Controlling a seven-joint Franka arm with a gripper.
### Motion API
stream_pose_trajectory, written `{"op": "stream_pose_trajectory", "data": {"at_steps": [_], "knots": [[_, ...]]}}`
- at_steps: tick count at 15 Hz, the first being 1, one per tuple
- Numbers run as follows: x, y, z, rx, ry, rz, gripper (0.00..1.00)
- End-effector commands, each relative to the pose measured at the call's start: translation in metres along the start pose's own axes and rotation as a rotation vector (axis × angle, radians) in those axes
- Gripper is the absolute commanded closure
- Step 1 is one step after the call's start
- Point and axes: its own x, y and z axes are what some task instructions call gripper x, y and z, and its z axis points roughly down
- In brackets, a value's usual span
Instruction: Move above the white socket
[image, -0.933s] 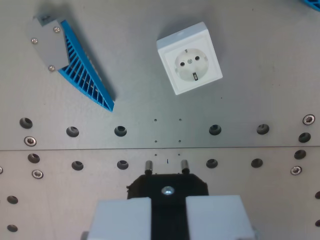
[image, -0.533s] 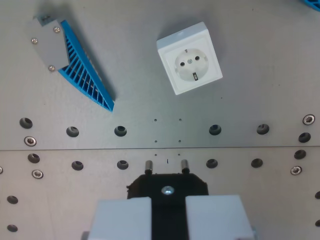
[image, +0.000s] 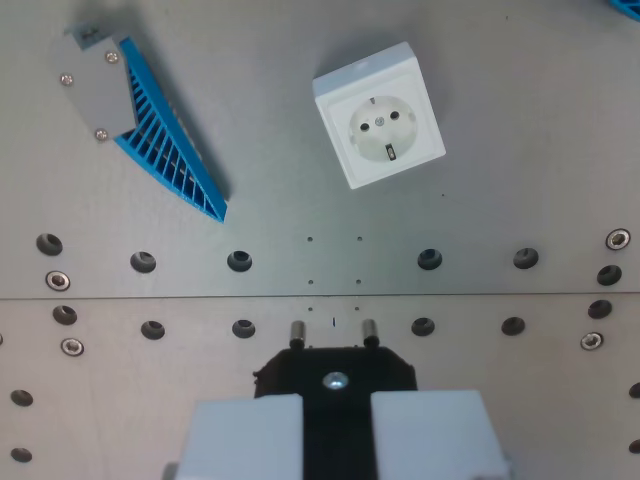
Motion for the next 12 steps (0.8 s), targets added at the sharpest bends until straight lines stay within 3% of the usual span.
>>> {"op": "stream_pose_trajectory", "data": {"at_steps": [1,12], "knots": [[0.000,0.002,0.007,0.003,0.022,-0.044,1.00],[-0.002,0.009,0.041,0.002,0.061,-0.131,1.00]]}}
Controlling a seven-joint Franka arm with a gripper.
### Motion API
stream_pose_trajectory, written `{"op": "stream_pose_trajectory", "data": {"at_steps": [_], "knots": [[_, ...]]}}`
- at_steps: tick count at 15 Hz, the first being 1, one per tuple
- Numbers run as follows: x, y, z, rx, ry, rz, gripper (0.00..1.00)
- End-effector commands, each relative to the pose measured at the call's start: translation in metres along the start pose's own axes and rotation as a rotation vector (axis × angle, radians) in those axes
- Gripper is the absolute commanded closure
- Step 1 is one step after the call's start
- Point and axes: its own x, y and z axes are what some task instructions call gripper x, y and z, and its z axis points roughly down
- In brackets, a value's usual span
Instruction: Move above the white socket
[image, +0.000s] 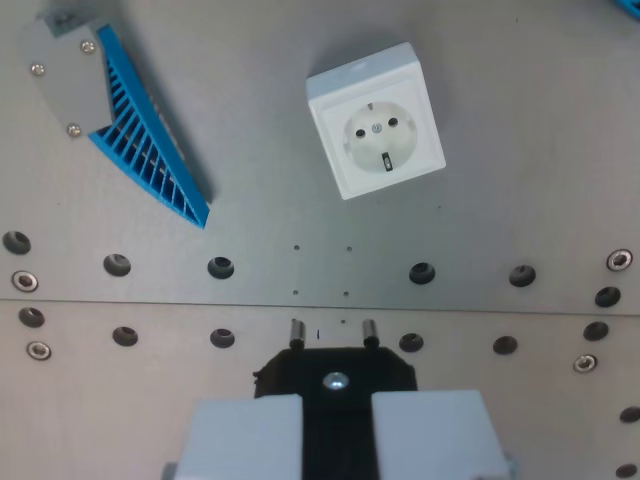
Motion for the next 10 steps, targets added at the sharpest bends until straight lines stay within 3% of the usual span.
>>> {"op": "stream_pose_trajectory", "data": {"at_steps": [1,10], "knots": [[-0.004,0.006,0.016,0.000,0.088,-0.094,1.00],[-0.005,0.013,0.056,-0.011,0.076,-0.183,1.00]]}}
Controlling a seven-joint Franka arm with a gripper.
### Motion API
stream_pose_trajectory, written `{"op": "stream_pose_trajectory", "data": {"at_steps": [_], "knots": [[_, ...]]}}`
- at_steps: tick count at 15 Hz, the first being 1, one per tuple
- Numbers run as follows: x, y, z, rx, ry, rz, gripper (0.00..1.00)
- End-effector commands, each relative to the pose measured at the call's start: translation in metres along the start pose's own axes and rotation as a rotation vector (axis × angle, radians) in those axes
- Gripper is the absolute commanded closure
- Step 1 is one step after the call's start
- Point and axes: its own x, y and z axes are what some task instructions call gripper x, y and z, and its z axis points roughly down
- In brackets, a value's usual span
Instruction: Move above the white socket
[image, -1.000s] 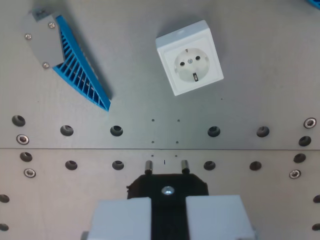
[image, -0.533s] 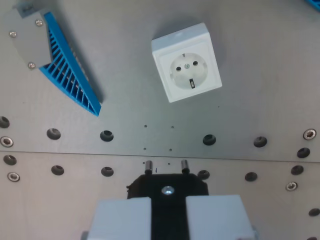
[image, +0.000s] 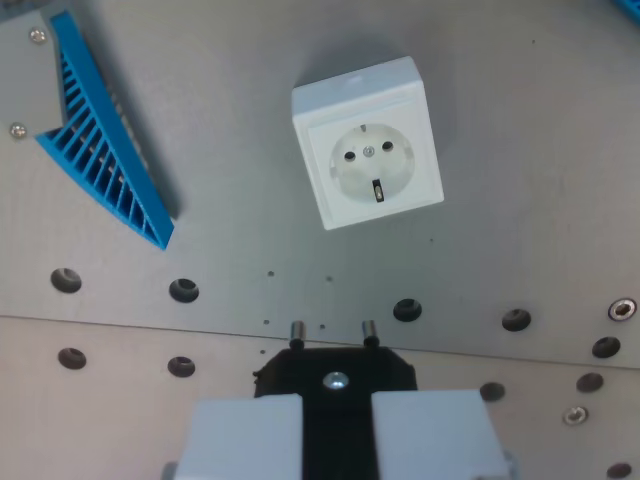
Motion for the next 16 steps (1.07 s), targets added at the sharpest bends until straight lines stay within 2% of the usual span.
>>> {"op": "stream_pose_trajectory", "data": {"at_steps": [1,16], "knots": [[-0.003,0.006,0.015,-0.014,0.083,-0.117,1.00],[-0.007,0.018,0.090,-0.029,0.078,-0.228,1.00]]}}
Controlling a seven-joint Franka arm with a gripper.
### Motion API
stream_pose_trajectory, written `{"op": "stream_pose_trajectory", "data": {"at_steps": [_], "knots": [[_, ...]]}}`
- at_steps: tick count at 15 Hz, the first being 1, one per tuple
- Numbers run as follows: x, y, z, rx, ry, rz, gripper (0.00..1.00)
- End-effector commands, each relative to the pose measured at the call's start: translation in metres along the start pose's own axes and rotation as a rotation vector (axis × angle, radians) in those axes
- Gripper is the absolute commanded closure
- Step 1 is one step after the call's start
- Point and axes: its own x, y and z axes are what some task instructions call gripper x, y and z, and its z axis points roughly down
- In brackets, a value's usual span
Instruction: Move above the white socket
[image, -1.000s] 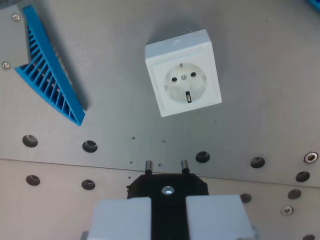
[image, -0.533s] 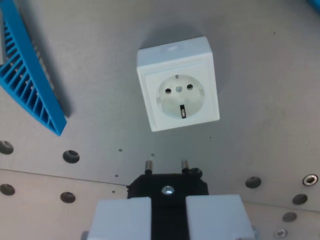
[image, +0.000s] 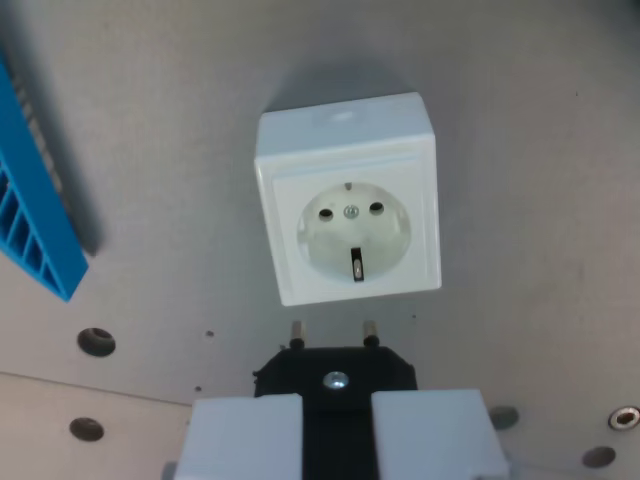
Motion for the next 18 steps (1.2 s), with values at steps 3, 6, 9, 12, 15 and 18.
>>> {"op": "stream_pose_trajectory", "data": {"at_steps": [3,6,9,12,15,18], "knots": [[-0.006,0.006,0.022,-0.037,0.091,-0.111,1.00],[-0.007,0.008,0.032,-0.039,0.093,-0.117,1.00],[-0.008,0.009,0.041,-0.040,0.095,-0.119,1.00],[-0.009,0.009,0.048,-0.041,0.098,-0.117,1.00],[-0.010,0.009,0.053,-0.041,0.098,-0.116,1.00],[-0.011,0.009,0.055,-0.042,0.102,-0.111,1.00]]}}
